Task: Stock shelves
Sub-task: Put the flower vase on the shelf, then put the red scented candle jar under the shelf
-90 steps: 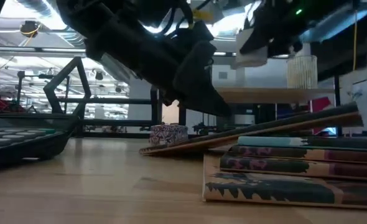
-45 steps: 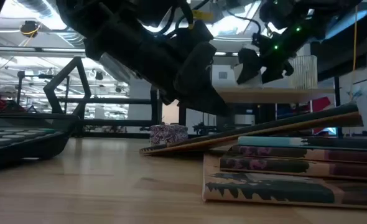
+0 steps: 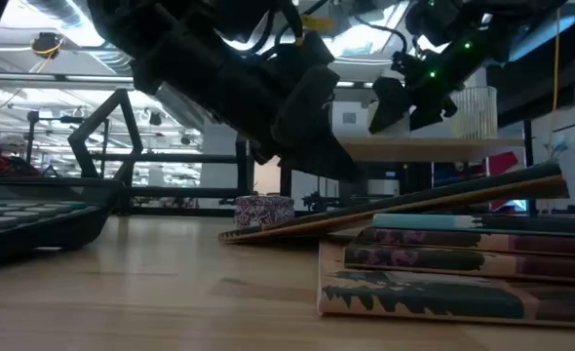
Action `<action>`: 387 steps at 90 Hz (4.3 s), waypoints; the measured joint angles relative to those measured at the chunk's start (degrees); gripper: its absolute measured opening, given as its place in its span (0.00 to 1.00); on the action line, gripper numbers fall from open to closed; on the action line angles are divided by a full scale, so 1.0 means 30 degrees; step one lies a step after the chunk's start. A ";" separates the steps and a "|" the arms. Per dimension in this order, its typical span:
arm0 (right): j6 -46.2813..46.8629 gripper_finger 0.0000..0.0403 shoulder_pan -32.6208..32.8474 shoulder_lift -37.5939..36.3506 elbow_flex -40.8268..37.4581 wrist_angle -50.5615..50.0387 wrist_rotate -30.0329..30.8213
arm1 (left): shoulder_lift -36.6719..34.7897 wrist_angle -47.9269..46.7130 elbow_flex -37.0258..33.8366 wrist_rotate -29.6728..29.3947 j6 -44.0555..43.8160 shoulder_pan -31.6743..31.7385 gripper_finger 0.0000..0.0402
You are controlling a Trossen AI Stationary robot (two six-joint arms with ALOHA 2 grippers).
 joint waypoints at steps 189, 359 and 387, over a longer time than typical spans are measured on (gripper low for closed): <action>0.2675 0.99 2.4229 -0.1009 0.0801 -0.1323 1.3582 | -0.4119 -1.1375 -0.0095 0.1734 0.1646 0.0736 0.78; 0.4723 0.99 2.7044 -0.1016 0.0816 -0.2761 1.5579 | -0.3555 -1.3225 0.0525 0.2280 0.0613 0.1227 0.74; 0.5699 0.99 2.7044 -0.1016 0.0816 -0.3401 1.5367 | -0.3076 -1.3348 0.0532 0.2058 0.0521 0.1262 0.74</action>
